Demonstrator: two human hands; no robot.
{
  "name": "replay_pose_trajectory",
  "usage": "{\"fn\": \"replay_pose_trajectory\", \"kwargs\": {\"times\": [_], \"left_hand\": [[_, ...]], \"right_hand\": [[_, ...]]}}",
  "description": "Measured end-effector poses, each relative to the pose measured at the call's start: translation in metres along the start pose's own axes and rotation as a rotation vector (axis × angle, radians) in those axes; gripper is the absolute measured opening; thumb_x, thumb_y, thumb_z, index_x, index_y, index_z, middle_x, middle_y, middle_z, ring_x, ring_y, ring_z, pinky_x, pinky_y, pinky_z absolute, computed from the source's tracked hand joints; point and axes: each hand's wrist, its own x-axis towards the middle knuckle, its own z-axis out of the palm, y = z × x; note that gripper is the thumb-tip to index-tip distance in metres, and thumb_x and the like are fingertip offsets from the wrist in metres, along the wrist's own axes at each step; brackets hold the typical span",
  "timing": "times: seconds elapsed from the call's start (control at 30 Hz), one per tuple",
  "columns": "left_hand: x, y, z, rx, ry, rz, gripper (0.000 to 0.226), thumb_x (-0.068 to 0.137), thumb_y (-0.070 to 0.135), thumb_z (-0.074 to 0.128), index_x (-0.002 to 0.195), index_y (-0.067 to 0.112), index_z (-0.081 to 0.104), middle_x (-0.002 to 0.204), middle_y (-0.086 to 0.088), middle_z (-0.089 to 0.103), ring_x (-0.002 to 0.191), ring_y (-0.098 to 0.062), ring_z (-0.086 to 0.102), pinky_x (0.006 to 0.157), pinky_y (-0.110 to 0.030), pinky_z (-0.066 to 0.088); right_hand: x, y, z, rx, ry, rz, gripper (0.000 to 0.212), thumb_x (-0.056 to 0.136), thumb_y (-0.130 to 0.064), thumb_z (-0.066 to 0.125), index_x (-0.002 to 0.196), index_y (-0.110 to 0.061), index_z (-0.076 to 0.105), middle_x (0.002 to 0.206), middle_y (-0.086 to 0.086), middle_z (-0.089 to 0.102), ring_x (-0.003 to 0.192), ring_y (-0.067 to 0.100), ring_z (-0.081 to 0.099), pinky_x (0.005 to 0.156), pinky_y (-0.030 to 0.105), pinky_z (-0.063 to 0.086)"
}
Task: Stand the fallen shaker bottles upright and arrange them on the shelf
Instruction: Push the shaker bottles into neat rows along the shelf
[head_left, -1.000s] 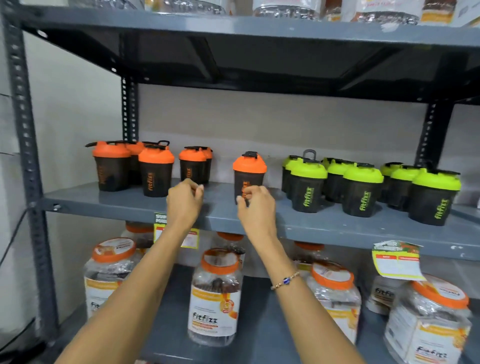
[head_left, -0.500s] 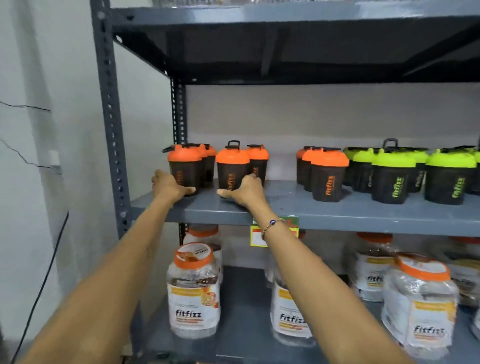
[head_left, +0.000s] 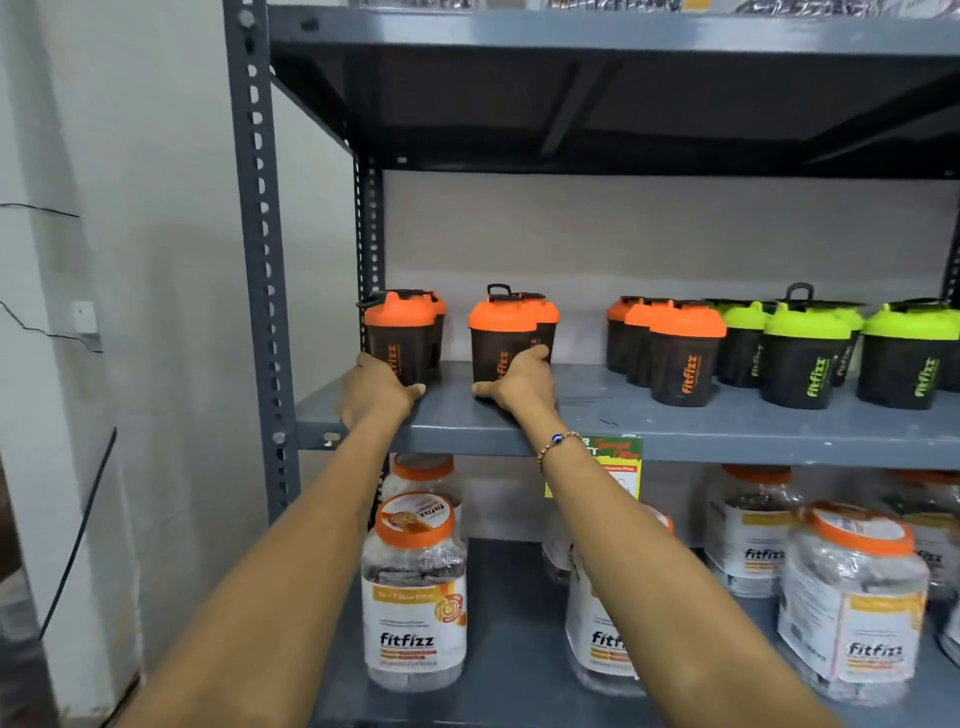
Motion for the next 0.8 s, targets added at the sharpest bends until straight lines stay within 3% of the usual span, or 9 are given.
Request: {"fn": "replay_pose_trajectory", "kwargs": {"times": [0.27, 0.8], "left_hand": [[-0.003, 0.002, 0.003, 0.078, 0.022, 0.032, 0.072, 0.078, 0.043, 0.074, 0.128, 0.003, 0.04, 0.123, -0.016, 0.056, 0.113, -0.032, 0.055, 0.087, -0.044, 0.048], [-0.006, 0.002, 0.002, 0.157, -0.037, 0.044, 0.068, 0.086, 0.042, 0.064, 0.133, 0.002, 0.037, 0.13, -0.017, 0.053, 0.118, -0.033, 0.052, 0.09, -0.043, 0.047]], "right_hand": [[0.016, 0.029, -0.03, -0.06, 0.071, 0.042, 0.086, 0.066, -0.033, 0.085, 0.127, 0.001, 0.036, 0.133, 0.021, 0.053, 0.126, 0.039, 0.05, 0.098, 0.045, 0.044], [0.012, 0.031, -0.028, -0.136, 0.009, 0.019, 0.084, 0.07, -0.039, 0.082, 0.129, -0.002, 0.035, 0.135, 0.017, 0.051, 0.13, 0.037, 0.045, 0.1, 0.045, 0.043]]}}
